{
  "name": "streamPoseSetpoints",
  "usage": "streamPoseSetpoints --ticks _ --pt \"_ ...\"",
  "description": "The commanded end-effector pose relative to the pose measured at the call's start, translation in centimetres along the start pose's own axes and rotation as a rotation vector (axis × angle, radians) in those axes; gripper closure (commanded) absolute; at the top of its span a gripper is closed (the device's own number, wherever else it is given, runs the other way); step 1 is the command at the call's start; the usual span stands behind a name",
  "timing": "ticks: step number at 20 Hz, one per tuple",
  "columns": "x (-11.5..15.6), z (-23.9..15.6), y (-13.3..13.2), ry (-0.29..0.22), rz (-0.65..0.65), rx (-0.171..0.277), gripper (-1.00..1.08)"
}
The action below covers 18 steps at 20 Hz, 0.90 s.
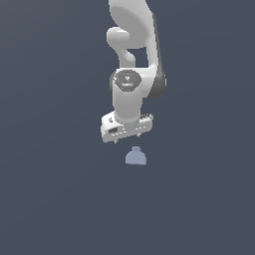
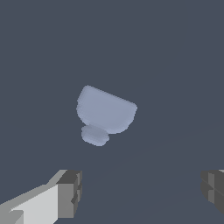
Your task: Pick up the object and move it to a goal position.
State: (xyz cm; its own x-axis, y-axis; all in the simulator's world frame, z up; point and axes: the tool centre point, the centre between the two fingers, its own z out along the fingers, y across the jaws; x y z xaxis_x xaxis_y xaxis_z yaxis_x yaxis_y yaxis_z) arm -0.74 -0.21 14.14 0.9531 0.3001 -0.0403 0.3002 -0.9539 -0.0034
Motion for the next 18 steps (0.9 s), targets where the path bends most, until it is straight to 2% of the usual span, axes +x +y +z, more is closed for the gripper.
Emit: streamPoseSetpoints --ticks 1,18 --pt "0.2 0.5 -0.2 0.0 -0.073 -0.003 -0.92" --pt "1.6 4.1 -1.6 0.006 -0.599 -0.018 -0.92"
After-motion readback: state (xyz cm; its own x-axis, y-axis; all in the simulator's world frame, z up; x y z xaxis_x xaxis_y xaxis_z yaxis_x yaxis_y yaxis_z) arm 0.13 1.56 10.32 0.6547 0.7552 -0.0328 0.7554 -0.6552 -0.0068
